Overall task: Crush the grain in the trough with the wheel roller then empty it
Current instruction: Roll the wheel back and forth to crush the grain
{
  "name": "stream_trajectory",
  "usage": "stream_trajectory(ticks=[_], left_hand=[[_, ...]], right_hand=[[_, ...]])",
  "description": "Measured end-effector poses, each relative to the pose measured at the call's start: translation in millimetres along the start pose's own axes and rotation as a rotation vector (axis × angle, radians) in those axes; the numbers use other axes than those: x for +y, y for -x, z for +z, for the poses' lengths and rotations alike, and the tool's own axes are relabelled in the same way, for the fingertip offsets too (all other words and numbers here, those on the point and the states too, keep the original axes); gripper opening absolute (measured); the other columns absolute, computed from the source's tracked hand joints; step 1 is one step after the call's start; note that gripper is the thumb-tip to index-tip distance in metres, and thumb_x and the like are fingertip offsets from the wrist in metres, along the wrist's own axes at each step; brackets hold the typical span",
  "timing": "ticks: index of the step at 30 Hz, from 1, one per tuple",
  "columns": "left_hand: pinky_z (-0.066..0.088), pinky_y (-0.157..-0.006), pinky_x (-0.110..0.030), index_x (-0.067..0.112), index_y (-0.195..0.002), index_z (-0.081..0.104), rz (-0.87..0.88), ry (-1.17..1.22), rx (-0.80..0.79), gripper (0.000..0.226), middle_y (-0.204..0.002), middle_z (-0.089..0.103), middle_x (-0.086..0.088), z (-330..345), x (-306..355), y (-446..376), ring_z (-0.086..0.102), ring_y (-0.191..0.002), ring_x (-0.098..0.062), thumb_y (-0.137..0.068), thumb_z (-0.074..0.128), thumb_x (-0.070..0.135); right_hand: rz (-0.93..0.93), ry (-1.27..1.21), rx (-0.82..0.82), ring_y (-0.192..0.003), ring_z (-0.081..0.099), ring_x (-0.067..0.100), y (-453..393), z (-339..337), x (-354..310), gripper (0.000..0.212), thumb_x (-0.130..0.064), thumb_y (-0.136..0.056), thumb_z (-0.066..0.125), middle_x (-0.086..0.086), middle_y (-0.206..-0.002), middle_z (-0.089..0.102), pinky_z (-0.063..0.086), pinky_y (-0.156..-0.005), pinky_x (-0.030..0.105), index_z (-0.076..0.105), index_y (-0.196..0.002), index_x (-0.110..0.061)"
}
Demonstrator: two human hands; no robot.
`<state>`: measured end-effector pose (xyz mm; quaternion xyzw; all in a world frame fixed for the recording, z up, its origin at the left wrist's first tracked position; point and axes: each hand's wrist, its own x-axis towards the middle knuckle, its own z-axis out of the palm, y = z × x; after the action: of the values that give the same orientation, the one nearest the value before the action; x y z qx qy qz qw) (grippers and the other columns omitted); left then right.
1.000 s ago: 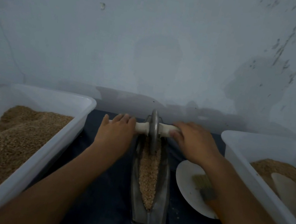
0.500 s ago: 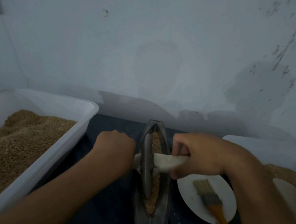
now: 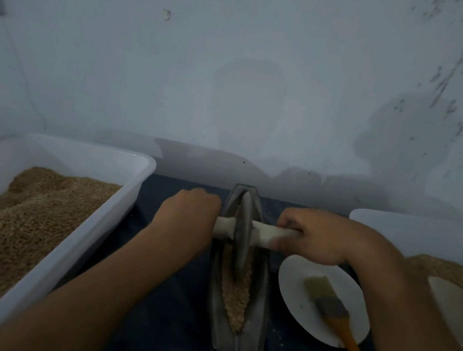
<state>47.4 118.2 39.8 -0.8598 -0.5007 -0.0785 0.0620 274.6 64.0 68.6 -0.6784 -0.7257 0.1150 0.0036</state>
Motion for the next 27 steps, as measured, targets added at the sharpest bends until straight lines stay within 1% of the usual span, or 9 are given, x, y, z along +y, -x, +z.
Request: stream_trajectory(ticks=[3,7,11,13,17,21,23,25,27], left_hand=[[0.040,-0.071,-0.032,0.019,-0.105,0.054,-0.001,0.132,0.172,0.020,-0.105,0.061,-0.003,7.7,-2.7,-7.2,0.059,-0.093,-0.024,-0.089,0.065,0.025],[0.036,-0.084,-0.031,0.029,-0.110,0.060,0.007,0.046,0.364,0.019,-0.096,0.066,0.006,18.3,-5.2,-12.3,0.060,-0.090,-0.018,-0.092,0.061,0.034],[0.037,-0.098,-0.038,0.027,-0.112,0.054,-0.003,0.018,0.324,0.017,-0.108,0.063,0.004,27.6,-6.6,-16.9,0.056,-0.110,-0.020,-0.096,0.057,0.029],[0.038,-0.097,-0.040,0.025,-0.112,0.052,-0.034,0.007,0.267,0.017,-0.109,0.063,0.003,27.2,-8.5,-15.9,0.058,-0.107,-0.021,-0.097,0.056,0.030],[0.035,-0.067,-0.034,0.023,-0.109,0.051,-0.060,-0.077,0.165,0.020,-0.097,0.063,0.001,18.5,-7.7,-10.7,0.058,-0.084,-0.021,-0.093,0.060,0.029],[0.034,-0.061,-0.032,0.021,-0.106,0.056,-0.078,-0.189,0.038,0.023,-0.095,0.059,0.000,-1.7,2.5,0.2,0.051,-0.078,-0.018,-0.088,0.067,0.030],[0.033,-0.057,-0.030,0.021,-0.101,0.060,-0.067,-0.256,-0.006,0.021,-0.085,0.055,0.002,-10.5,8.3,7.7,0.050,-0.074,-0.016,-0.084,0.071,0.027],[0.026,-0.049,-0.027,0.021,-0.087,0.058,-0.047,-0.290,-0.036,0.016,-0.073,0.046,0.005,-18.0,13.0,15.9,0.042,-0.063,-0.013,-0.082,0.073,0.025],[0.020,-0.045,-0.027,0.021,-0.071,0.049,-0.029,-0.305,-0.073,0.027,-0.066,0.041,0.005,-24.7,15.3,23.4,0.035,-0.055,-0.011,-0.081,0.073,0.026]], right_hand=[[0.005,0.001,0.130,-0.080,0.057,0.012,-16.4,12.3,11.0,0.027,-0.050,-0.099,0.048,-0.004,-0.092,0.062,0.043,-0.065,0.031,0.061,-0.103,-0.026],[0.005,-0.059,0.295,-0.079,0.058,0.017,-28.4,26.6,21.2,0.026,-0.037,-0.103,0.047,0.004,-0.092,0.065,0.045,-0.068,0.032,0.063,-0.100,-0.017],[-0.015,-0.034,0.440,-0.081,0.060,0.023,-33.1,32.2,15.7,0.026,-0.038,-0.102,0.042,0.003,-0.090,0.063,0.050,-0.072,0.038,0.061,-0.098,-0.021],[-0.011,0.019,0.482,-0.082,0.059,0.023,-34.5,31.7,11.4,0.030,-0.041,-0.102,0.040,0.002,-0.092,0.063,0.051,-0.073,0.041,0.062,-0.100,-0.022],[-0.014,-0.011,0.386,-0.086,0.059,0.019,-27.8,21.9,6.7,0.024,-0.046,-0.100,0.047,-0.003,-0.097,0.063,0.050,-0.075,0.038,0.061,-0.106,-0.027],[-0.024,-0.063,0.169,-0.079,0.058,0.009,-8.5,5.3,2.9,0.020,-0.054,-0.089,0.060,-0.011,-0.090,0.061,0.044,-0.064,0.032,0.056,-0.094,-0.035],[-0.039,-0.050,0.081,-0.079,0.059,0.007,2.9,-3.2,-2.5,0.026,-0.058,-0.081,0.068,-0.013,-0.089,0.062,0.048,-0.066,0.032,0.057,-0.089,-0.037],[-0.041,-0.022,0.027,-0.078,0.060,0.004,14.1,-9.8,-10.0,0.034,-0.063,-0.071,0.075,-0.016,-0.088,0.062,0.051,-0.065,0.029,0.057,-0.088,-0.039],[-0.038,-0.017,-0.006,-0.071,0.061,-0.001,23.3,-14.4,-18.8,0.043,-0.067,-0.060,0.080,-0.021,-0.085,0.061,0.047,-0.054,0.023,0.057,-0.086,-0.041]])
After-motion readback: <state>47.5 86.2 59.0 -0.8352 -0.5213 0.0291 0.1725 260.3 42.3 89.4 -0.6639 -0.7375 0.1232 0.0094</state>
